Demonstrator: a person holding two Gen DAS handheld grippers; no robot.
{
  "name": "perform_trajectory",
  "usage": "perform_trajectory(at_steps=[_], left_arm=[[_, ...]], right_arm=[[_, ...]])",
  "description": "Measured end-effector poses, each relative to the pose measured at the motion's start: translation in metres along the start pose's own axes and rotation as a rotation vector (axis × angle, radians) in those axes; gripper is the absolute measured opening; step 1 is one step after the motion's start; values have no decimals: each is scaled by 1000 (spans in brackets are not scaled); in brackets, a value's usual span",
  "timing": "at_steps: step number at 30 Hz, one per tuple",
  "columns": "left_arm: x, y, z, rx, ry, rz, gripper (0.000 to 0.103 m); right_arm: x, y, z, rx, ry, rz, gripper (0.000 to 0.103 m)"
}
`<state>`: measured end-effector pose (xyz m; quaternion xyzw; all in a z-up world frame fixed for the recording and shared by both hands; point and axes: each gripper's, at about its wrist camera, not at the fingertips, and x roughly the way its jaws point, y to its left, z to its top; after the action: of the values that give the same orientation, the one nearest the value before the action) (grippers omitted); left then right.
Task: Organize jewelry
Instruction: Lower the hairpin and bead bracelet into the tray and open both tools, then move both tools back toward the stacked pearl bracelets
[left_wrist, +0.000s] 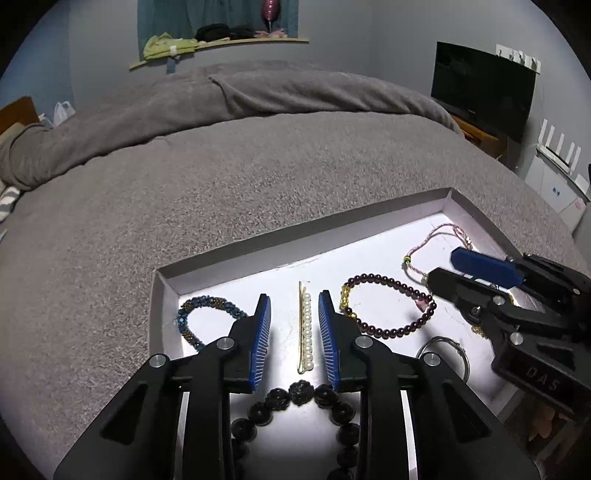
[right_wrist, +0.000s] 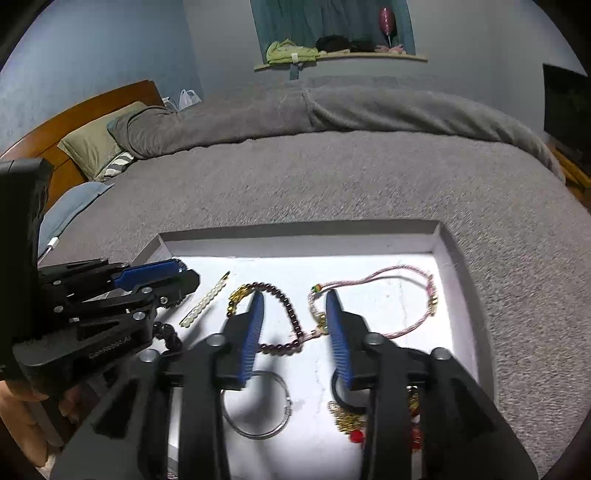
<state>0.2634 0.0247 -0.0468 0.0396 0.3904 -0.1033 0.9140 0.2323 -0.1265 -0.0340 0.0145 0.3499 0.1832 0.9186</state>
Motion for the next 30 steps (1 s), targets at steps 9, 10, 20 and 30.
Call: perform_trajectory(at_steps=[9,10,20,30], left_arm=[[-25,3,-1,-30,-70,5,37],[-29,2,-1,-34,-73,6,37],[-62,-5,-16,-41,-111,26,47],[-94,-2,-42,-84,-158,82,90]], right_arm=[[-27,-18,-2,31,-62,-58,40],[-30,-20,-4,36,-65,-61,40],[-62,-20,-16,44,-97,-69,40],[-103,-28,-42,54,-140,-112,80]])
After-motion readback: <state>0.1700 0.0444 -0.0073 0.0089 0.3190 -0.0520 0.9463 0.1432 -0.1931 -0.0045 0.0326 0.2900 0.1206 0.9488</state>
